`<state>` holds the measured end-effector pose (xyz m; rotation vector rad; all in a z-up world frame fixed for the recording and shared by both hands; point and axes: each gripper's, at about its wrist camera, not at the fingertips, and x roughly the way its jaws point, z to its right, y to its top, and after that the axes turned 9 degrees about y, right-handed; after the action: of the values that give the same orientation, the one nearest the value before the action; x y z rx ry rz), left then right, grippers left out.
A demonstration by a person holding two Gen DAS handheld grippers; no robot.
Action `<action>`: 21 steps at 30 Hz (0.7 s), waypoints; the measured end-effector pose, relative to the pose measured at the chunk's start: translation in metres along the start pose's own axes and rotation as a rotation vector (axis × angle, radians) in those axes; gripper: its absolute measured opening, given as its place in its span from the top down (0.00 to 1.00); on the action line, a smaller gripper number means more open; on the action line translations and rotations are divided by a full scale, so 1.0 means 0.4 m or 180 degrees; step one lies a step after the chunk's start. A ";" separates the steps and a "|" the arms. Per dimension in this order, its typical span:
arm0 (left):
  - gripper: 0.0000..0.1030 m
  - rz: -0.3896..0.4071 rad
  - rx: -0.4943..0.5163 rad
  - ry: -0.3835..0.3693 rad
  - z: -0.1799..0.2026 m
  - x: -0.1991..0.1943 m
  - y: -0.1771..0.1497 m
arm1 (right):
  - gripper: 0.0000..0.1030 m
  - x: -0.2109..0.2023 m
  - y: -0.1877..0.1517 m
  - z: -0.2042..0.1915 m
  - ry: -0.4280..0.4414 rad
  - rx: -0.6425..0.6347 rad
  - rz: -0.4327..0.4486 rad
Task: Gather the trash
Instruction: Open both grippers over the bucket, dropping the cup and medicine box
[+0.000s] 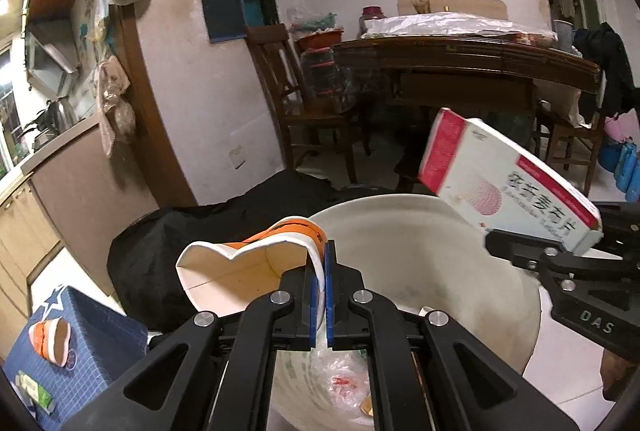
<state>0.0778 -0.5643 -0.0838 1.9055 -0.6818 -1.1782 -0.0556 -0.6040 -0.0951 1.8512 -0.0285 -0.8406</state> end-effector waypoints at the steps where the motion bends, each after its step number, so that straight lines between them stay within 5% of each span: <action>1: 0.95 0.0012 0.0025 -0.0028 0.001 0.005 0.000 | 0.84 0.007 0.003 0.006 -0.0004 -0.0014 -0.0009; 2: 0.91 0.0018 0.0041 0.0001 0.000 0.012 0.000 | 0.84 0.018 0.007 0.006 0.0008 -0.0043 -0.0039; 4: 0.55 0.0035 0.0016 0.0061 -0.006 0.020 0.002 | 0.54 0.033 0.010 0.008 -0.0023 -0.0063 -0.0089; 5: 0.48 0.0053 -0.0026 0.0079 -0.013 0.020 0.001 | 0.48 0.032 0.011 0.009 -0.0018 -0.0063 -0.0064; 21: 0.45 0.0073 -0.0105 0.0209 -0.046 -0.008 -0.002 | 0.47 0.019 -0.015 0.011 0.0073 0.0043 -0.0081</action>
<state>0.0931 -0.5552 -0.0778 1.8954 -0.6433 -1.1012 -0.0546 -0.6078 -0.1051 1.8772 0.0039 -0.8387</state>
